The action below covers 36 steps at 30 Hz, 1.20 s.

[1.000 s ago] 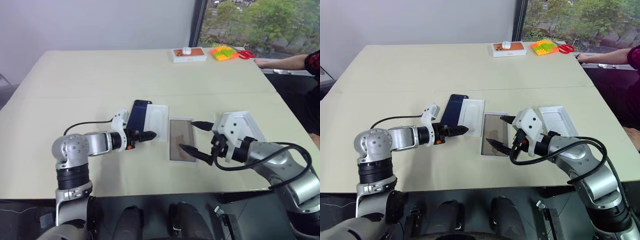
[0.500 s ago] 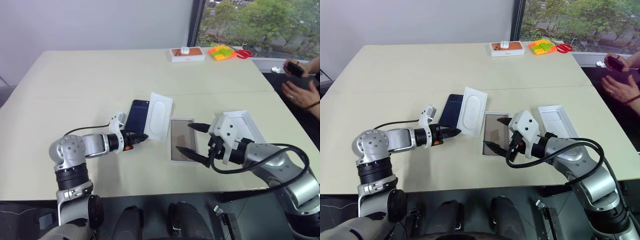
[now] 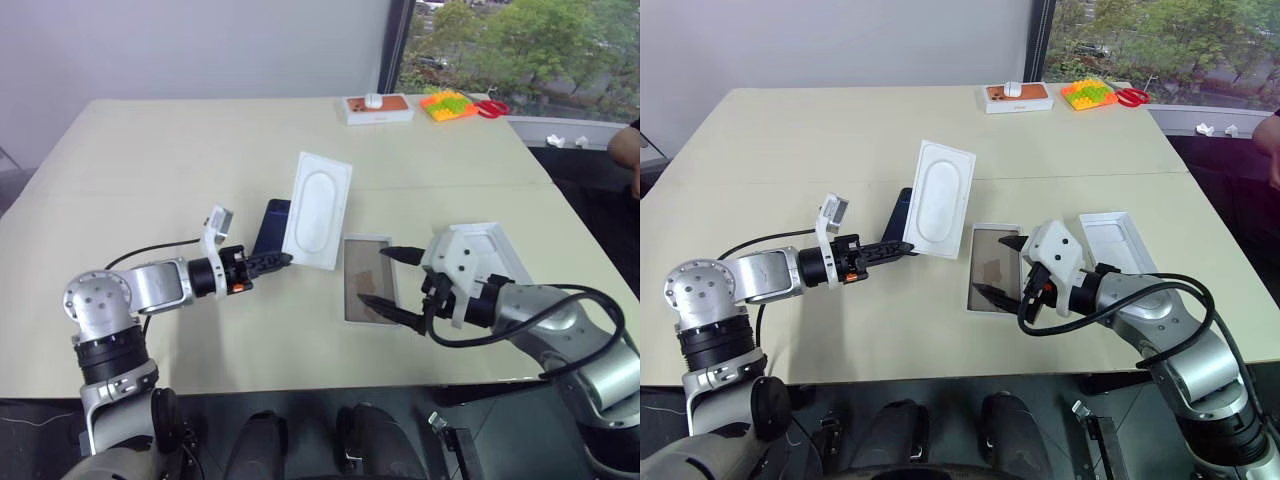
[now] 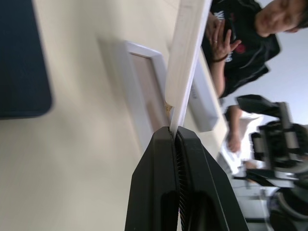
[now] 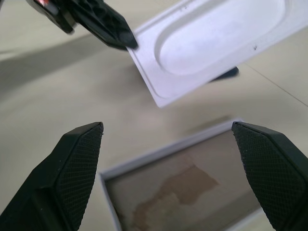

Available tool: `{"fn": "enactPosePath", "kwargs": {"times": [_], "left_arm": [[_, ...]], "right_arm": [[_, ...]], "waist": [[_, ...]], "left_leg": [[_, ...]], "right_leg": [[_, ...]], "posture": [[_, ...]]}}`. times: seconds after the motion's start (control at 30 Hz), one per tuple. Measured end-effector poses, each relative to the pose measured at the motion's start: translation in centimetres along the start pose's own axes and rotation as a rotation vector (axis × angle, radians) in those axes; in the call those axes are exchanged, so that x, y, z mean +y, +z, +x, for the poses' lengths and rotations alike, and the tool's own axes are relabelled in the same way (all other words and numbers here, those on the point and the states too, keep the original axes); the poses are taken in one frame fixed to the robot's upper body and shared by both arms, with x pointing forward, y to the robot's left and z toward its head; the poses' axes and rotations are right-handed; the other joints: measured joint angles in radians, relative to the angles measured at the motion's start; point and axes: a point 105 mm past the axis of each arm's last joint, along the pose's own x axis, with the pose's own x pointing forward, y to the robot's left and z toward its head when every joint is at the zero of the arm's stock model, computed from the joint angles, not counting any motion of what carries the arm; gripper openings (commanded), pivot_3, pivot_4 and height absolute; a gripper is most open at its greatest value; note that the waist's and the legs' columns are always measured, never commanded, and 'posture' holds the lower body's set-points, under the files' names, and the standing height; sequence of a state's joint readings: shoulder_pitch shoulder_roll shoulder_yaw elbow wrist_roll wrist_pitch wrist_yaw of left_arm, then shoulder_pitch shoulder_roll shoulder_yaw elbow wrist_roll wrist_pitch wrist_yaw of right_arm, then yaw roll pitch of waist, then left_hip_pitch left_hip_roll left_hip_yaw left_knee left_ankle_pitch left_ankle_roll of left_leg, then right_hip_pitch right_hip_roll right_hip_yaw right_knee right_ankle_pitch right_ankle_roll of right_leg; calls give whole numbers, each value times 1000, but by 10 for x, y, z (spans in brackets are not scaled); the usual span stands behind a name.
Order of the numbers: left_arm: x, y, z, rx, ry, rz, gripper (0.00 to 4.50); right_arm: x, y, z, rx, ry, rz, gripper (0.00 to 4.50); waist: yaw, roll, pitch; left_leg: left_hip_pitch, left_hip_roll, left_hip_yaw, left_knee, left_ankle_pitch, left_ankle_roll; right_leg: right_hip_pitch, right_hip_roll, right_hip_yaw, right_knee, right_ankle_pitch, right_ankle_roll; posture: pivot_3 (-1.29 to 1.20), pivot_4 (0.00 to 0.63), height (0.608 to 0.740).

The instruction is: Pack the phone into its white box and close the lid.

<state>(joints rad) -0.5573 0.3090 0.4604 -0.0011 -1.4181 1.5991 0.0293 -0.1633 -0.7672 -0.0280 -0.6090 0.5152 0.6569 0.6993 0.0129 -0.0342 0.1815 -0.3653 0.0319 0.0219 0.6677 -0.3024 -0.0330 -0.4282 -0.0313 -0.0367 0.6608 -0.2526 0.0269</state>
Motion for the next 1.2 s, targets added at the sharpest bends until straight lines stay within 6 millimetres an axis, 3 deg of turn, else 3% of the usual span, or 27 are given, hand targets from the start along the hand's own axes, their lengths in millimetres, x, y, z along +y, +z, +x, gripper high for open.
{"fn": "enactPosePath", "kwargs": {"times": [0.13, 0.33, 0.63, 1.1, 1.2], "left_arm": [[-11, -29, 29, 54, 5, -117, 13], [-29, -53, 59, 42, 70, -209, 13], [-19, -63, 61, 7, 238, -286, 13], [-20, -72, 62, 50, 240, -253, 13], [-20, -74, 61, 62, 236, -240, 933]], "right_arm": [[-24, -8, -17, 45, -79, -17, 4500], [-32, -12, -27, 65, -107, -32, 4500], [-30, -18, -30, 78, -108, -17, 4500], [-30, -17, -30, 75, -109, -20, 4500], [-30, -17, -30, 73, -108, -21, 4500]], "waist": [[1, 0, 0], [0, 0, 0], [1, 0, 0], [1, 0, 0], [1, 0, 0]], "left_leg": [[-1, 0, 0, 0, 0, 0], [-2, 0, 0, 0, 0, -1], [-5, -1, 0, 0, 2, -3], [-6, -1, 0, 0, 2, -4], [-6, -1, 0, 0, 2, -4]], "right_leg": [[0, -5, 0, -2, -1, 2], [0, -3, 0, -2, 0, 1], [1, 3, 0, -2, 1, -1], [1, 3, 0, -3, 1, -1], [1, 3, 0, -3, 1, -1]], "posture": [[0, 150, 740], [0, 150, 740], [0, 150, 740], [0, 150, 740], [0, 150, 740]]}}
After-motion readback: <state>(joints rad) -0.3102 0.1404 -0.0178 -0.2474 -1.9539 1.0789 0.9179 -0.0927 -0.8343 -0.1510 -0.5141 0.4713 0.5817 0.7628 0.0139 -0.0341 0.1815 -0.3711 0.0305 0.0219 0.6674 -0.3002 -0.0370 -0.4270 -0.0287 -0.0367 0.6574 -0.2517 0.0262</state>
